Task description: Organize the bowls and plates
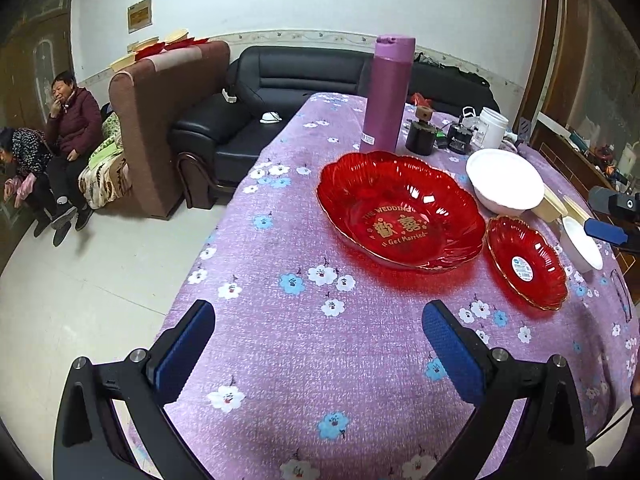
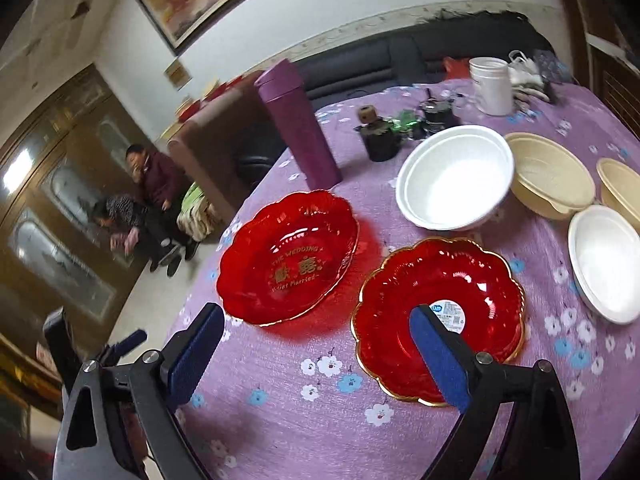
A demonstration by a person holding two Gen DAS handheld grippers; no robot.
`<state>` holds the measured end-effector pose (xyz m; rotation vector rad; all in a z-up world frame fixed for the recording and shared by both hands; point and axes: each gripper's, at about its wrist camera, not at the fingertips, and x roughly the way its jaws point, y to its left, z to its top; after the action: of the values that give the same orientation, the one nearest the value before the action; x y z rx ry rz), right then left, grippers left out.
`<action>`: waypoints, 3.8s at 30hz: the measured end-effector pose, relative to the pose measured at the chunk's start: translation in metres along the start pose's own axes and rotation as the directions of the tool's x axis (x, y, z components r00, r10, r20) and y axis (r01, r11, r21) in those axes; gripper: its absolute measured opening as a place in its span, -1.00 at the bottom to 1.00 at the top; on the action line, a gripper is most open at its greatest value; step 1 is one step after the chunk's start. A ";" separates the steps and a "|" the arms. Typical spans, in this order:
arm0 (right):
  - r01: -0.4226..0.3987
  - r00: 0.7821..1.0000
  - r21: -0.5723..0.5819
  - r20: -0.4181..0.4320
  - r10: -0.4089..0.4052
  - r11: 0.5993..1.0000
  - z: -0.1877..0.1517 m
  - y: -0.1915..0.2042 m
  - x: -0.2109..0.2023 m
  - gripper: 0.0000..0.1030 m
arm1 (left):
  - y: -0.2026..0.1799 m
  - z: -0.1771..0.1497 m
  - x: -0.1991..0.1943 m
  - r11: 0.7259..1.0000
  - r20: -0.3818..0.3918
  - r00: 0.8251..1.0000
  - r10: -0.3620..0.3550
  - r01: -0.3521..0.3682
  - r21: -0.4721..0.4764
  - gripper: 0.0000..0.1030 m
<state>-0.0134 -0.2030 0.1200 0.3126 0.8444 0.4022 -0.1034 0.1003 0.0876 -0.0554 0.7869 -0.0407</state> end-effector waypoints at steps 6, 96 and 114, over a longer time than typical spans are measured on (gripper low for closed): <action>0.021 1.000 -0.074 0.000 -0.021 0.997 0.015 0.037 -0.016 0.87 | -0.006 0.013 -0.018 0.999 0.032 0.999 0.026 -0.027 0.020 1.00; 0.081 0.972 -0.043 -0.218 -0.089 0.996 0.019 -0.006 0.143 -0.73 | -0.009 0.059 0.108 0.997 -0.081 0.995 0.056 -0.059 -0.039 -0.76; -0.026 0.964 -0.123 -0.266 -0.008 0.992 -0.040 0.030 0.123 -0.70 | 0.005 -0.011 0.051 0.984 -0.055 0.984 0.169 -0.172 -0.055 -0.58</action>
<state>0.0231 -0.1154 0.0268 0.1471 1.0764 0.5113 -0.0752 0.1022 0.0440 -0.0429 0.8405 0.1443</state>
